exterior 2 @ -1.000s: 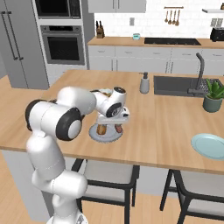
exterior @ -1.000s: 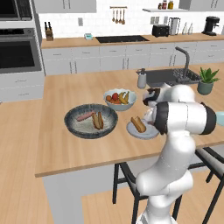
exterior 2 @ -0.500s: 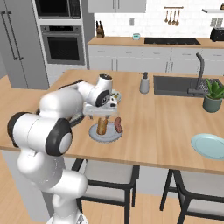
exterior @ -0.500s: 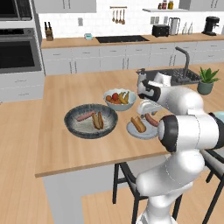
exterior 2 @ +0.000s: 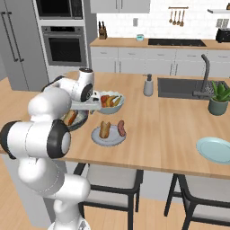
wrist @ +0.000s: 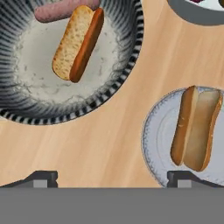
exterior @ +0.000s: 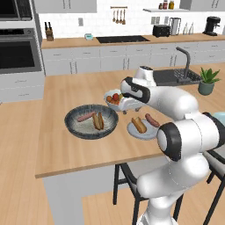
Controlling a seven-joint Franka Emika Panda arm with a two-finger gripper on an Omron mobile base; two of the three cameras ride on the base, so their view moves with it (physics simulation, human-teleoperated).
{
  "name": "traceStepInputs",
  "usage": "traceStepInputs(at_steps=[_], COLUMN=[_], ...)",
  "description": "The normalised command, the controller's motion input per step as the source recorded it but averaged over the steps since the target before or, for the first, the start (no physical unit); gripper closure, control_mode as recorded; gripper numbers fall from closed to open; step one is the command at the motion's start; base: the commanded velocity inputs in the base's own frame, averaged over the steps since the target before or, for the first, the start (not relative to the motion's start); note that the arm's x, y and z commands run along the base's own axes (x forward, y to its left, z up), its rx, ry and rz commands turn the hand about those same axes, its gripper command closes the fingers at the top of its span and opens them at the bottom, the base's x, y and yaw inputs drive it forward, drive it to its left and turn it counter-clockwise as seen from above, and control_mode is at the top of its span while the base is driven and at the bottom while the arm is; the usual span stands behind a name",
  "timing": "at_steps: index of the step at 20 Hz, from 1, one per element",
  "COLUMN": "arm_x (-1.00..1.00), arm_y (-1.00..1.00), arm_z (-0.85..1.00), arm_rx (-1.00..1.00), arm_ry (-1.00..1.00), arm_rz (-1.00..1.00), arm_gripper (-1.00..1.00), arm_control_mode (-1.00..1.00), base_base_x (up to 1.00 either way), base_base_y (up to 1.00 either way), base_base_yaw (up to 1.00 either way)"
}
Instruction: Place one bun and one sausage from the bowl on each plate.
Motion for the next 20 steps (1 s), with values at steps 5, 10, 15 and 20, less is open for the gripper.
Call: traceStepInputs(at_steps=[5,10,15,20], arm_x=[0.14,0.21,0.45,0.42], arm_y=[0.78,0.43,0.19,0.23], arm_z=[0.02,-0.03,-0.29,-0.52], arm_rx=[0.0,0.0,0.0,0.0], arm_ry=[0.0,0.02,0.0,0.0], arm_rz=[0.0,0.0,-0.01,0.0], arm_gripper=[-1.0,-1.0,-1.0,-1.0], arm_control_mode=[-1.0,-1.0,-1.0,-1.0], base_base_x=[0.0,0.0,0.0,0.0], base_base_y=[0.0,0.0,0.0,0.0], base_base_yaw=[0.0,0.0,0.0,0.0])
